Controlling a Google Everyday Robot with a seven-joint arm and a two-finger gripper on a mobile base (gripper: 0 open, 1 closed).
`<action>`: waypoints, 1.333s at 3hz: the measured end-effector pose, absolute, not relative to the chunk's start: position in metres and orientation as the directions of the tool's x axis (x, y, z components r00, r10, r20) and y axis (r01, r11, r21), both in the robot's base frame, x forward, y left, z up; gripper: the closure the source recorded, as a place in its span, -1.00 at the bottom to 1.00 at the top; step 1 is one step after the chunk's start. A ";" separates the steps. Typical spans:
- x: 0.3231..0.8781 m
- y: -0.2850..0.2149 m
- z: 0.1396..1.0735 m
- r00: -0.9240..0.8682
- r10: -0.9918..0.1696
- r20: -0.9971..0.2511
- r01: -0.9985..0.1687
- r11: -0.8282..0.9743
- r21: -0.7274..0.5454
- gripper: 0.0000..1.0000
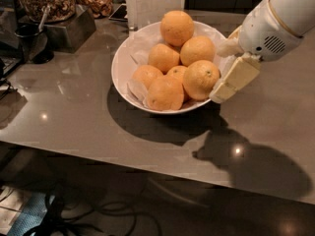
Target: Pick orange from white bowl
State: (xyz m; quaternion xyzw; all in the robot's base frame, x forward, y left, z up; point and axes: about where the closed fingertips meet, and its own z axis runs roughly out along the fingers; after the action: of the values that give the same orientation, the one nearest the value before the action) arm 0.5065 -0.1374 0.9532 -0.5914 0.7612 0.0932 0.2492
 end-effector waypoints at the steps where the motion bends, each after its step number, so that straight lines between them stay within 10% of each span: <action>1: 0.511 -0.129 0.945 -0.175 -0.854 -0.490 -0.955 0.268 -0.125 -1.00; 4: 0.531 -0.119 0.929 -0.220 -0.817 -0.532 -0.945 0.314 -0.091 -0.72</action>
Offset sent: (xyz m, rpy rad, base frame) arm 0.0219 0.0286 -0.0232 0.0308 0.0724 0.0516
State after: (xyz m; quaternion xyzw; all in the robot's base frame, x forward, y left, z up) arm 0.5308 -0.1194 0.9295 -0.5719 0.7706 0.1272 0.2511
